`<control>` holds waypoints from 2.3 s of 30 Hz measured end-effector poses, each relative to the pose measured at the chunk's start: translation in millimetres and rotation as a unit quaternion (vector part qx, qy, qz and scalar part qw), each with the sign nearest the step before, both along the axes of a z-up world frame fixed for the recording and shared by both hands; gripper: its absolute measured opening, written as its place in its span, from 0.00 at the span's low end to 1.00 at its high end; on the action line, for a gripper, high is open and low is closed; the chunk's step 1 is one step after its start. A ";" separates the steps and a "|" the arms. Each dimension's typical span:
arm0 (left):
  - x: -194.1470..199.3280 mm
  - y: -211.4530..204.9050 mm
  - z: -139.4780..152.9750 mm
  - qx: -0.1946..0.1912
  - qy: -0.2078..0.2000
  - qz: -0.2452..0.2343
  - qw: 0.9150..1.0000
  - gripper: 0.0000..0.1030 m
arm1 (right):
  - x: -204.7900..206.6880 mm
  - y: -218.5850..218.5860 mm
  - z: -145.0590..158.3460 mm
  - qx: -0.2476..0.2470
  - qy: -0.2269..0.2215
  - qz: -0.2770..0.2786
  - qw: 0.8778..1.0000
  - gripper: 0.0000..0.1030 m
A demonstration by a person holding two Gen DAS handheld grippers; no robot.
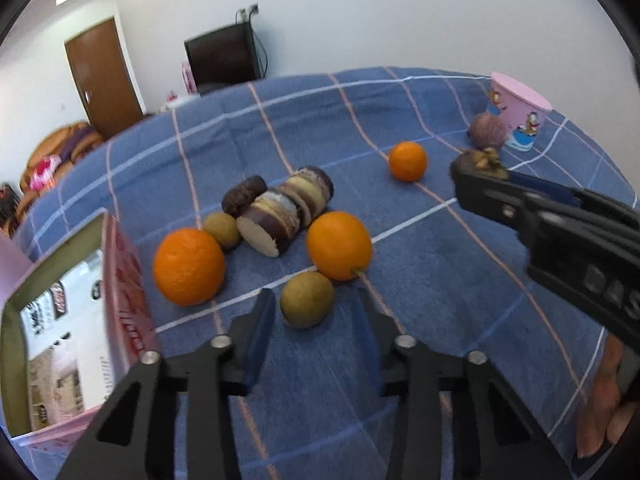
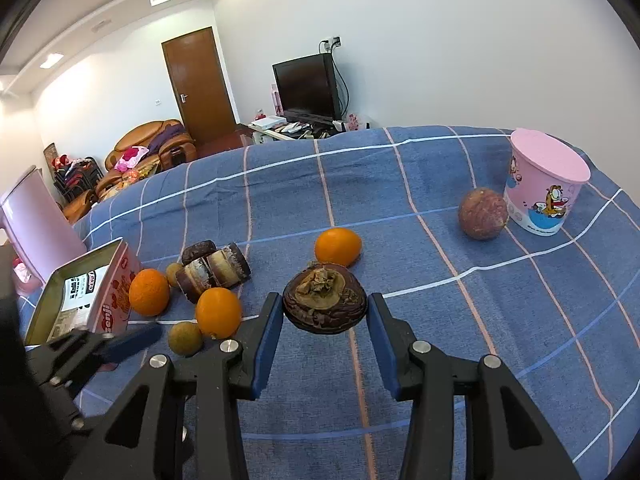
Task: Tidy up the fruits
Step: 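Grasp the dark brown round fruit with the right tool while the left tool grasps the kiwi, then carry both fruits over the tin and open the right tool to drop the brown fruit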
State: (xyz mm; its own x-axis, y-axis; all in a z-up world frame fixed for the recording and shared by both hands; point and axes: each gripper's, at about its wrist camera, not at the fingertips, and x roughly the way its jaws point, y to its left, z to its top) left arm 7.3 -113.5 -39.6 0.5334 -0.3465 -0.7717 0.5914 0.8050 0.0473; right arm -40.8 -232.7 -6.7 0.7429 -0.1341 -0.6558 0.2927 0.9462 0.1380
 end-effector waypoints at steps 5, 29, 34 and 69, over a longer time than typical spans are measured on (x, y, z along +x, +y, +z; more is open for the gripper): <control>7.3 -3.2 -0.9 -0.001 0.006 0.003 1.000 0.29 | -2.3 -0.3 -1.1 -0.002 -0.001 -0.005 1.000 0.44; -5.8 81.3 52.1 -0.038 -0.144 0.079 0.986 0.28 | -16.9 45.0 7.2 -0.053 -0.070 0.019 0.996 0.44; 3.2 117.5 60.1 -0.039 -0.163 0.119 0.979 0.28 | -14.4 82.9 13.5 -0.061 -0.081 0.049 0.994 0.44; 58.1 215.8 19.5 0.027 -0.083 0.287 0.954 0.28 | 69.5 221.4 -9.0 0.006 -0.030 0.209 0.977 0.44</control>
State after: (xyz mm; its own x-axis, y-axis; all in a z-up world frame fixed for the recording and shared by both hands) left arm 65.4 102.3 -20.1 0.7394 0.0764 -0.6689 0.0350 0.9878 0.1515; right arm 28.7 -11.3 -15.7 0.7689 0.1966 -0.6084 -0.1284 0.9796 0.1544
